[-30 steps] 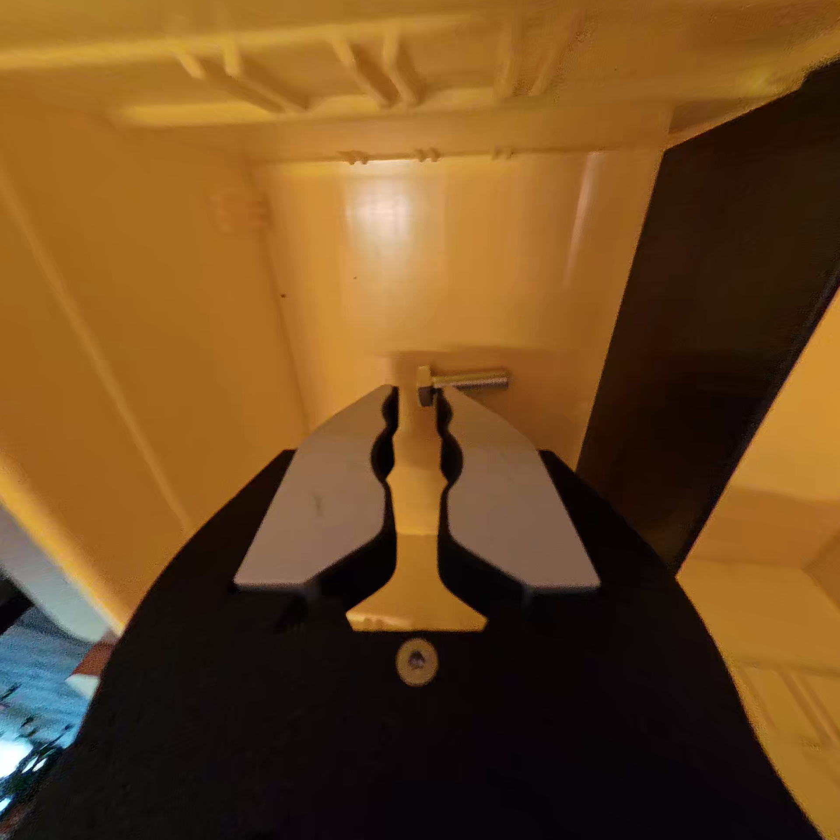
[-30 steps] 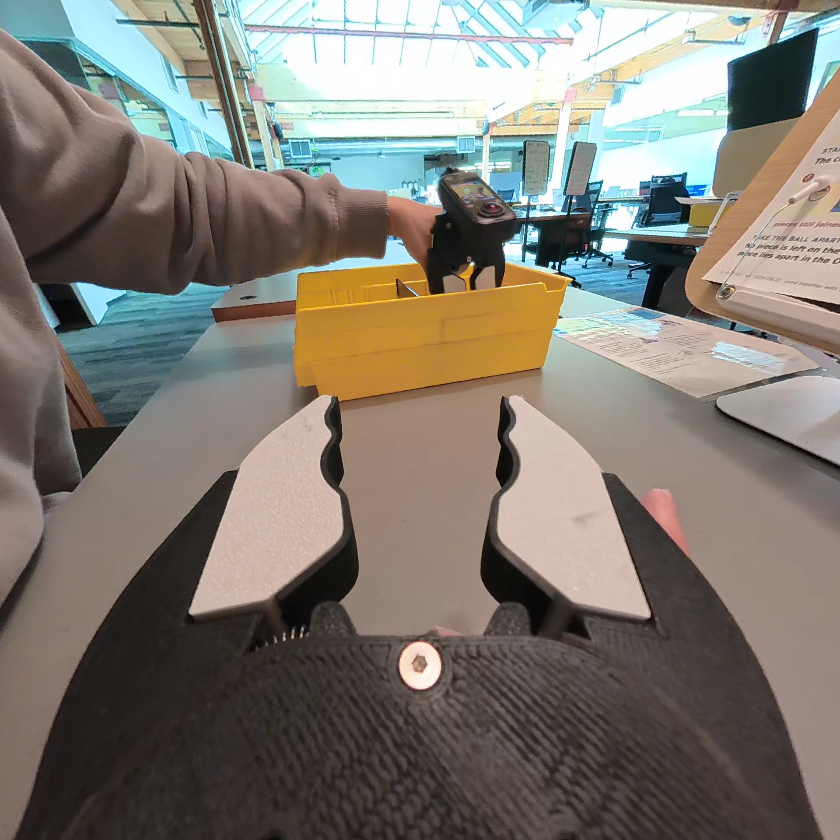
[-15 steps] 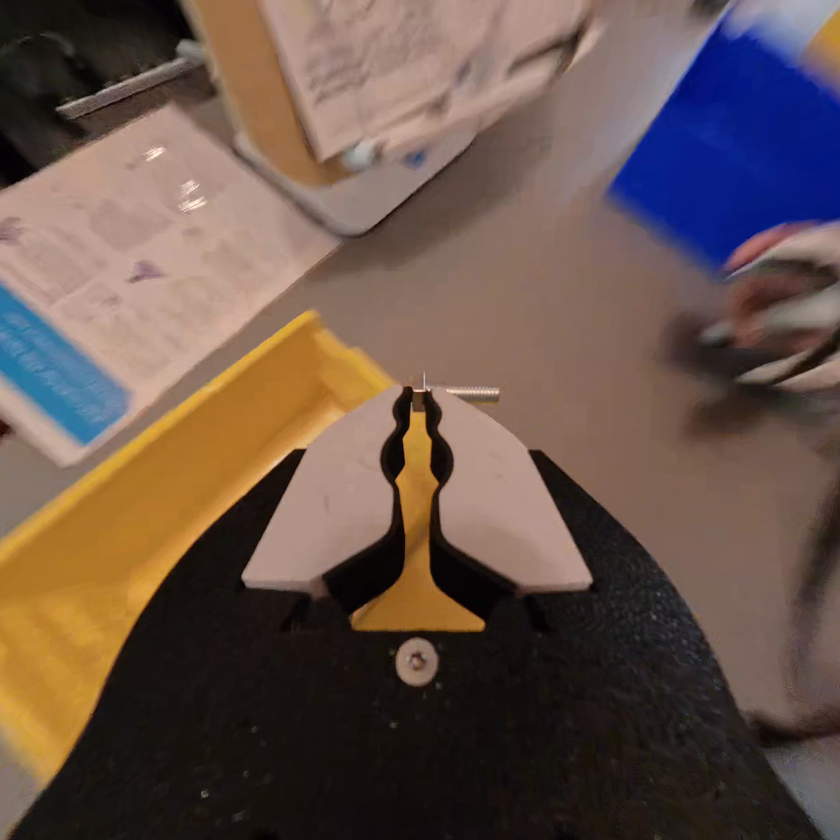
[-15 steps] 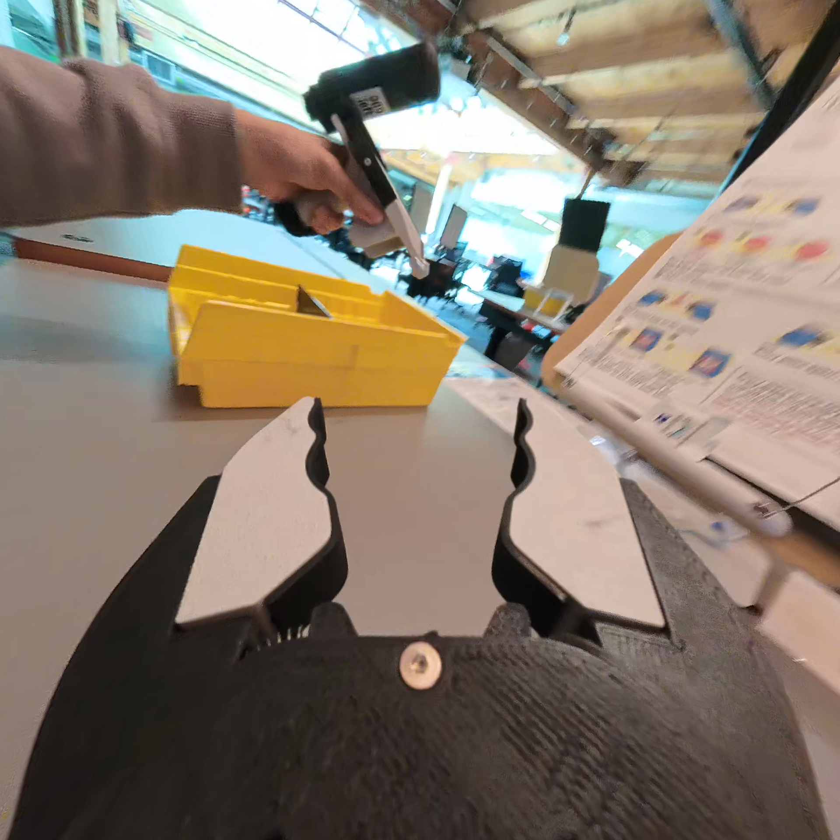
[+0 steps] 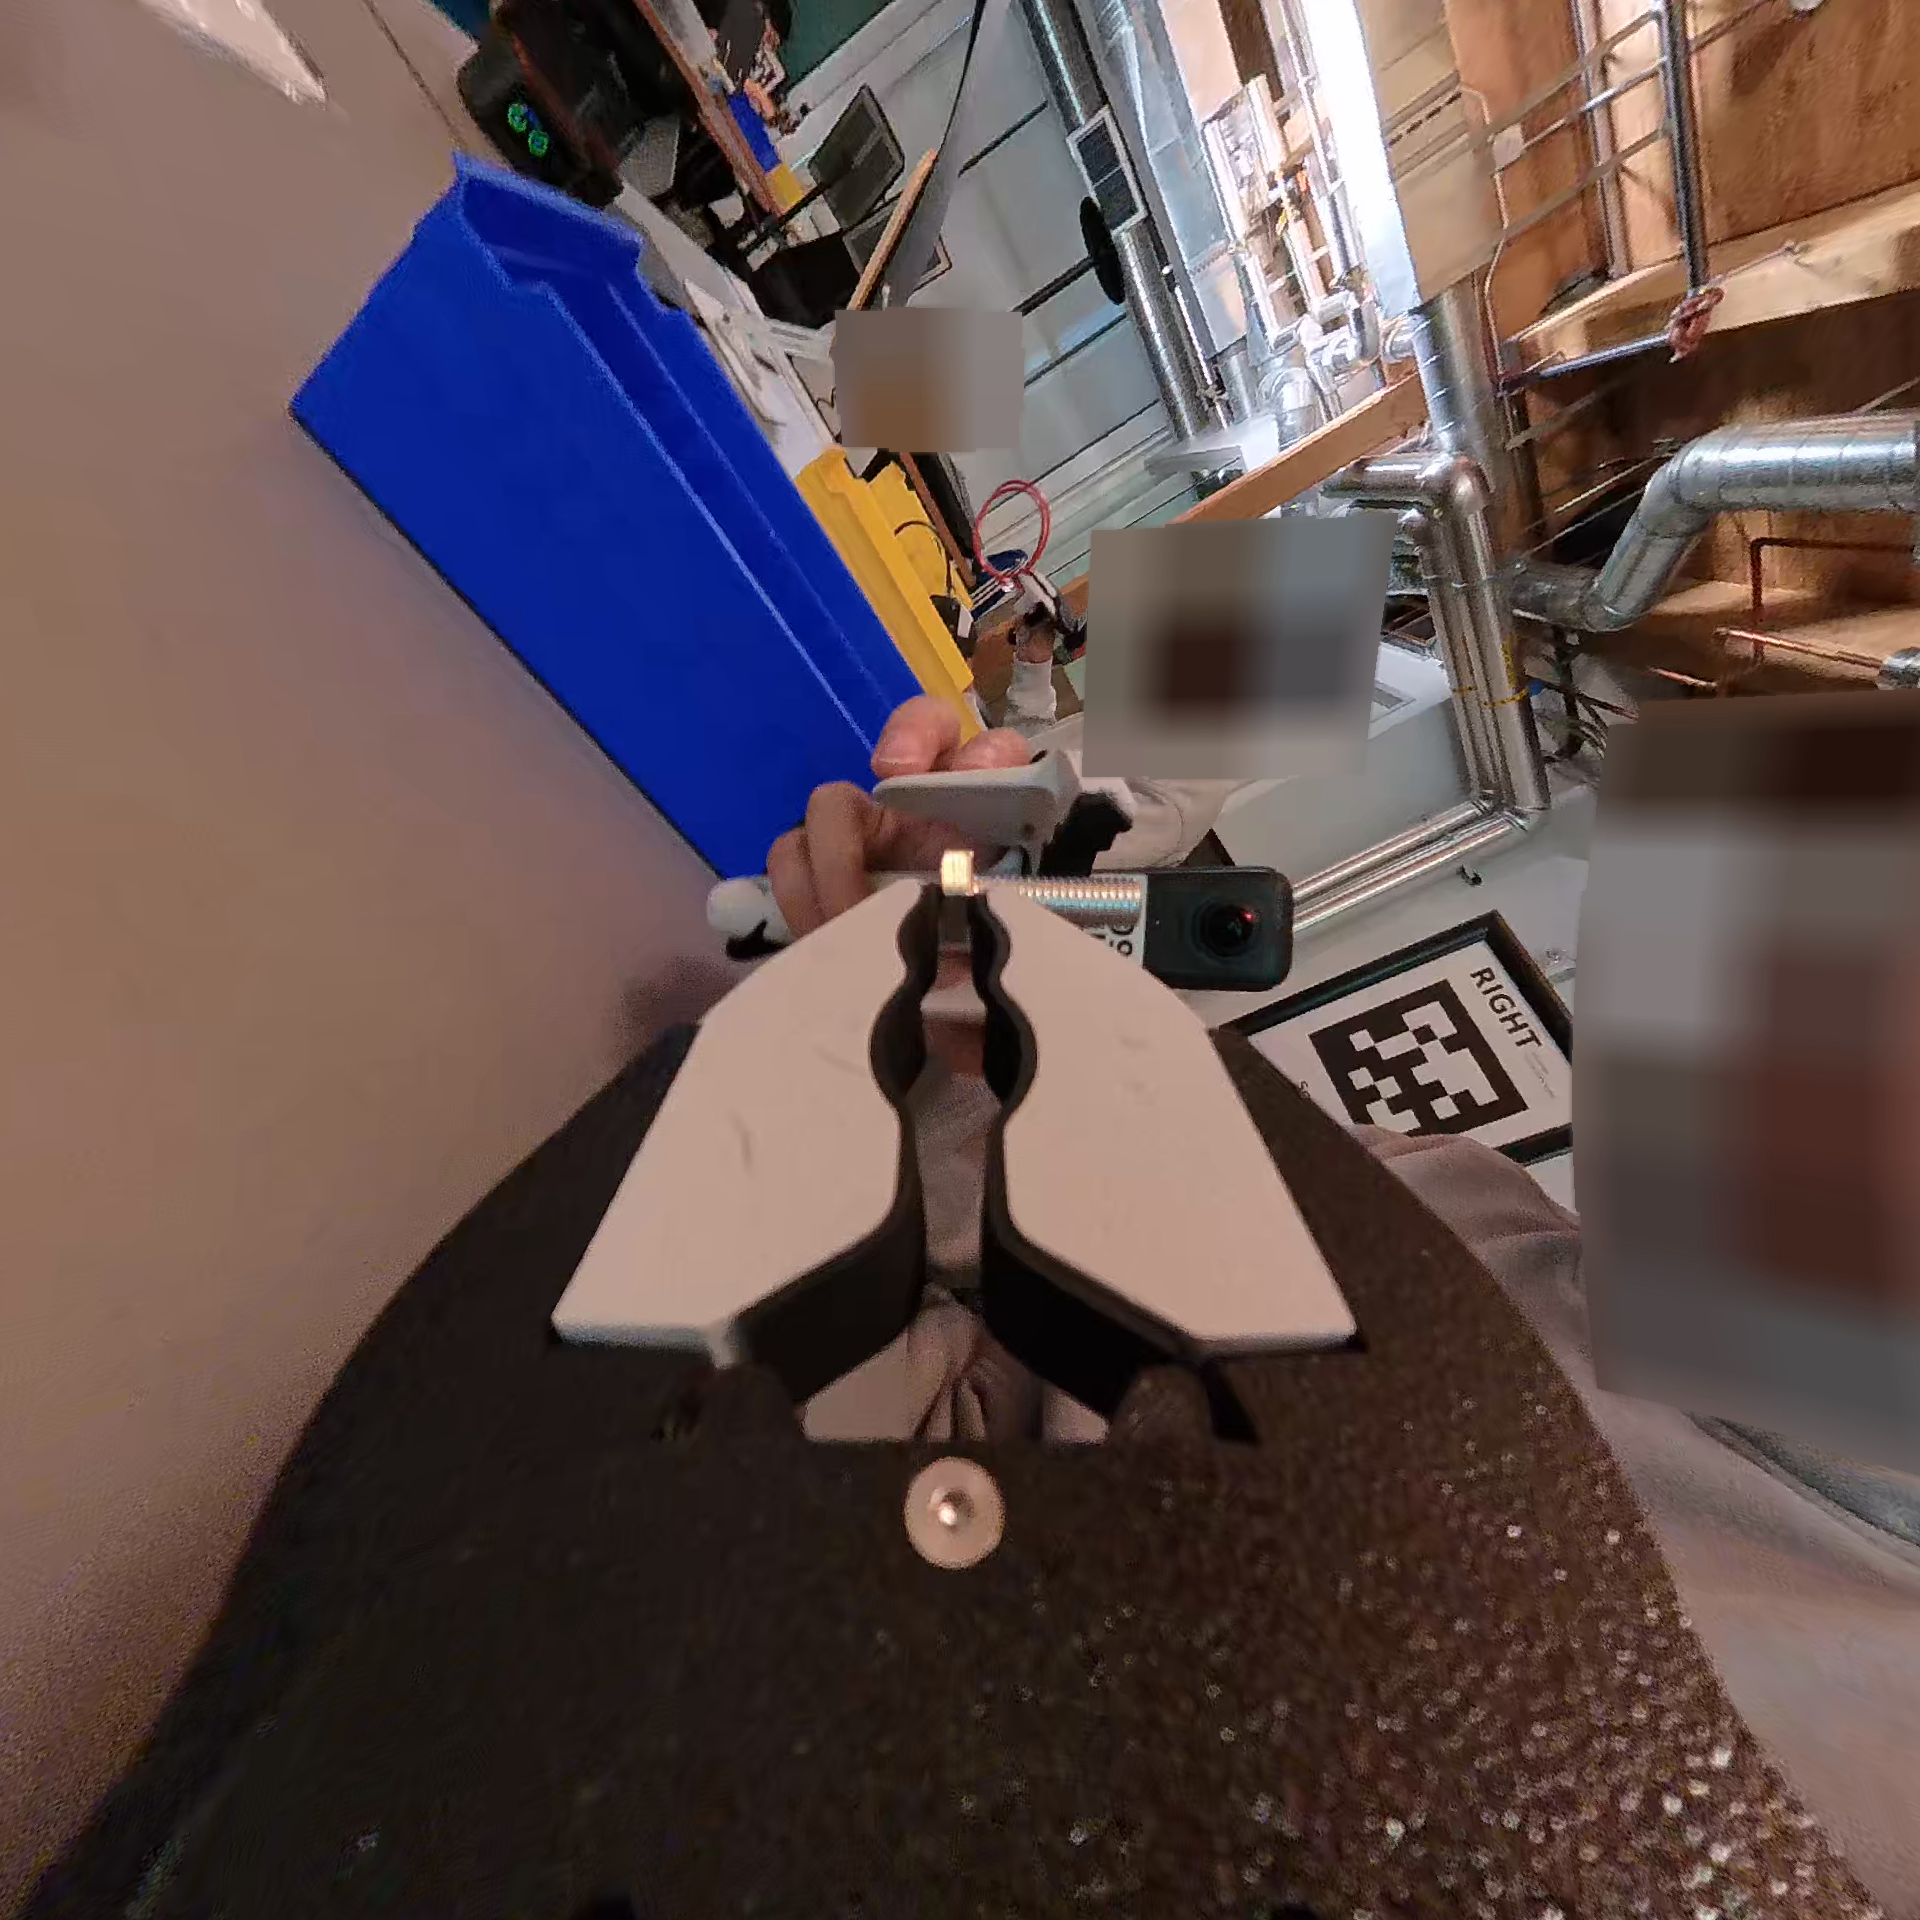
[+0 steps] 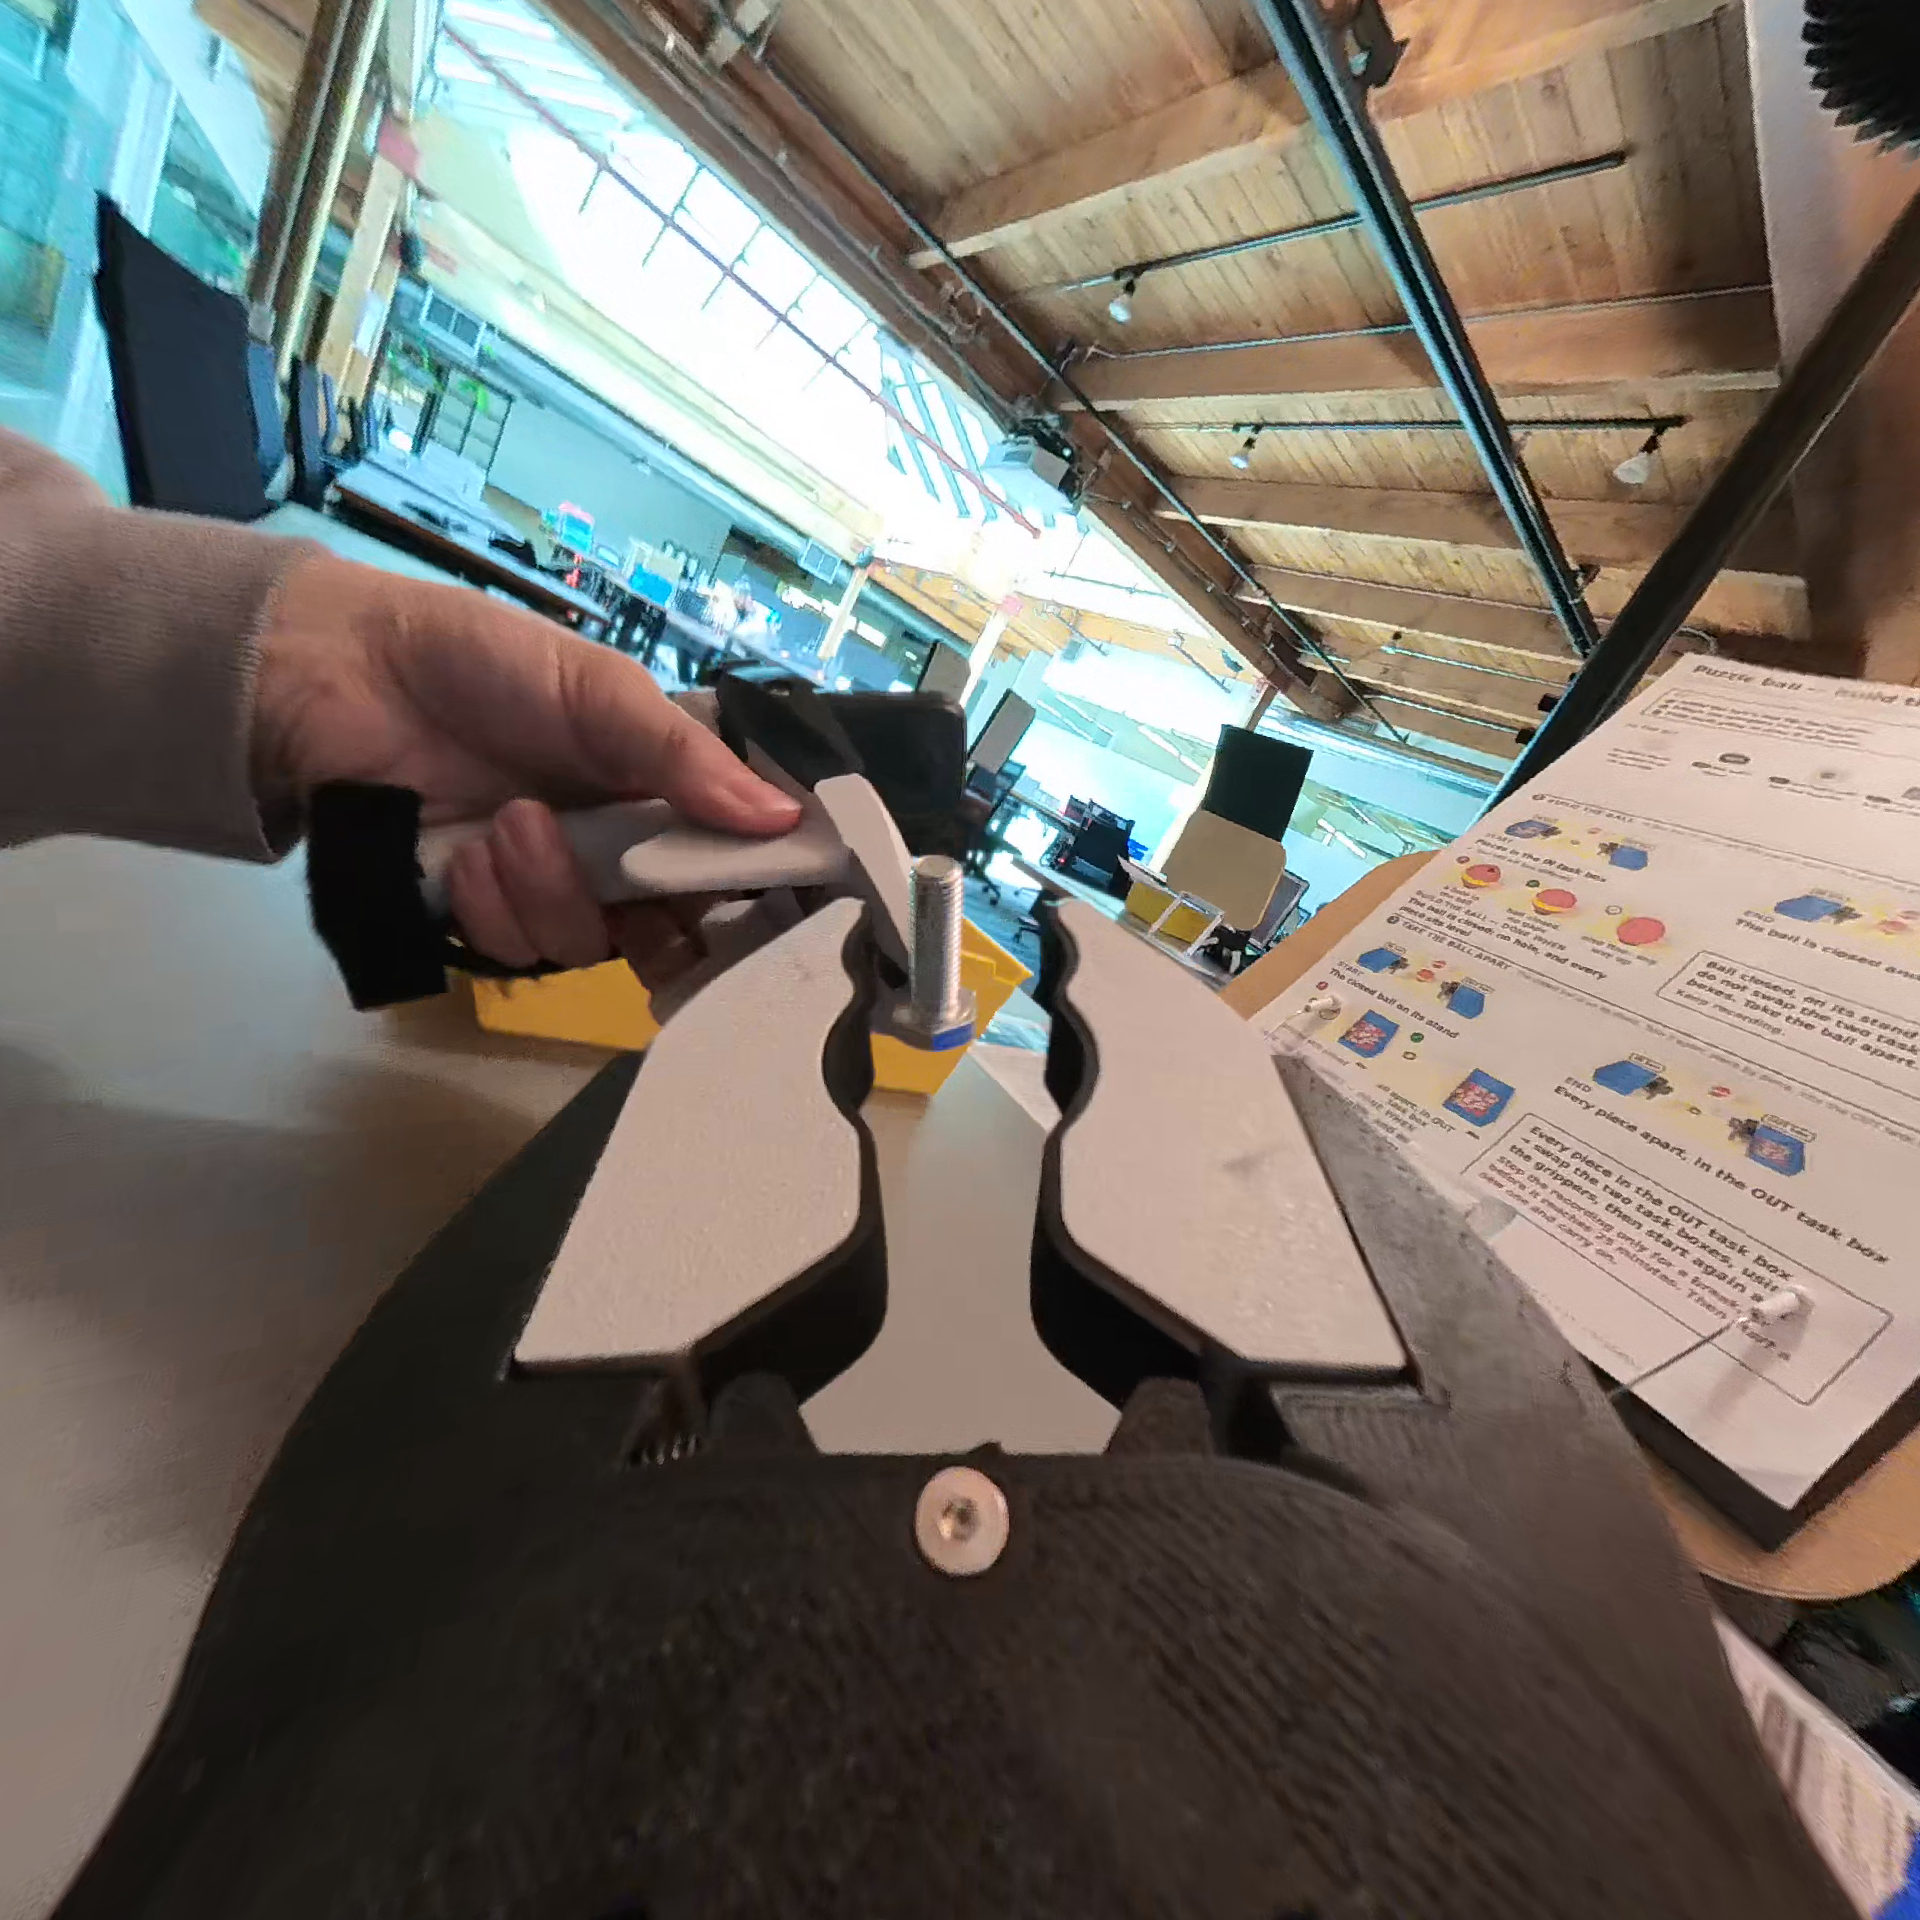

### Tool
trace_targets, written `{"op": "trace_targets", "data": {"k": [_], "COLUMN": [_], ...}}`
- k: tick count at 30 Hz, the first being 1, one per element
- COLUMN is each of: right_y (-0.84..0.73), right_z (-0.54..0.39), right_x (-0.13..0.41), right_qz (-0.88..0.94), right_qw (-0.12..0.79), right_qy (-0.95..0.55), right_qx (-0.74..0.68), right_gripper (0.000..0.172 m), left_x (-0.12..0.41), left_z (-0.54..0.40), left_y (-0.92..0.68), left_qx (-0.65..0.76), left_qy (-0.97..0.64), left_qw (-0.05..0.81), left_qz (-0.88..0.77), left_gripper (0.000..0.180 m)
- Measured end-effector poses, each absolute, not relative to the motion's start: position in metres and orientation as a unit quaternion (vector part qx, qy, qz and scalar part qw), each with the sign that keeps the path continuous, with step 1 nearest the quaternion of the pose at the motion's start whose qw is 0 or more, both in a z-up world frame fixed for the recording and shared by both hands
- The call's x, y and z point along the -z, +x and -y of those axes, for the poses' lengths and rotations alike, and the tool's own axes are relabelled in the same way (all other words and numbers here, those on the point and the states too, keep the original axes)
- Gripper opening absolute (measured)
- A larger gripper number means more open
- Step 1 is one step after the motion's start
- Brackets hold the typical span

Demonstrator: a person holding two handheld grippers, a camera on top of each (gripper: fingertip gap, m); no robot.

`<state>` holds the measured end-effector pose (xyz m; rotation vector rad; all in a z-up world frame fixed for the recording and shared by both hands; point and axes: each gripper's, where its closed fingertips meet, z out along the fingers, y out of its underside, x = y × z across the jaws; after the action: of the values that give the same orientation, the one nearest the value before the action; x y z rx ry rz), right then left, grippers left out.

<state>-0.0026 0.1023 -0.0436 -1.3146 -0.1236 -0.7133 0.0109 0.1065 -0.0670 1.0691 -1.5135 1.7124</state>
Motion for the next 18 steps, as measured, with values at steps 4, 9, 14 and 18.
{"op": "trace_targets", "data": {"k": [4,9,14,18], "right_y": [-0.006,-0.007,-0.002,0.001], "right_z": [-0.100,-0.107,-0.106,-0.105], "right_x": [0.052,0.063,0.065,0.068], "right_qz": [0.083,0.094,0.079,0.058], "right_qw": [0.719,0.700,0.698,0.699], "right_qy": [-0.613,-0.637,-0.646,-0.655], "right_qx": [0.318,0.309,0.300,0.280], "right_gripper": [0.023,0.015,0.010,0.009], "left_x": [0.073,0.073,0.075,0.078], "left_z": [-0.105,-0.102,-0.099,-0.098], "left_y": [0.006,0.003,0.003,0.005], "left_qx": [-0.643,-0.639,-0.641,-0.645], "left_qy": [0.425,0.431,0.440,0.447], "left_qw": [0.314,0.317,0.329,0.329], "left_qz": [0.554,0.552,0.536,0.525], "left_gripper": [0.005,0.005,0.005,0.005]}}
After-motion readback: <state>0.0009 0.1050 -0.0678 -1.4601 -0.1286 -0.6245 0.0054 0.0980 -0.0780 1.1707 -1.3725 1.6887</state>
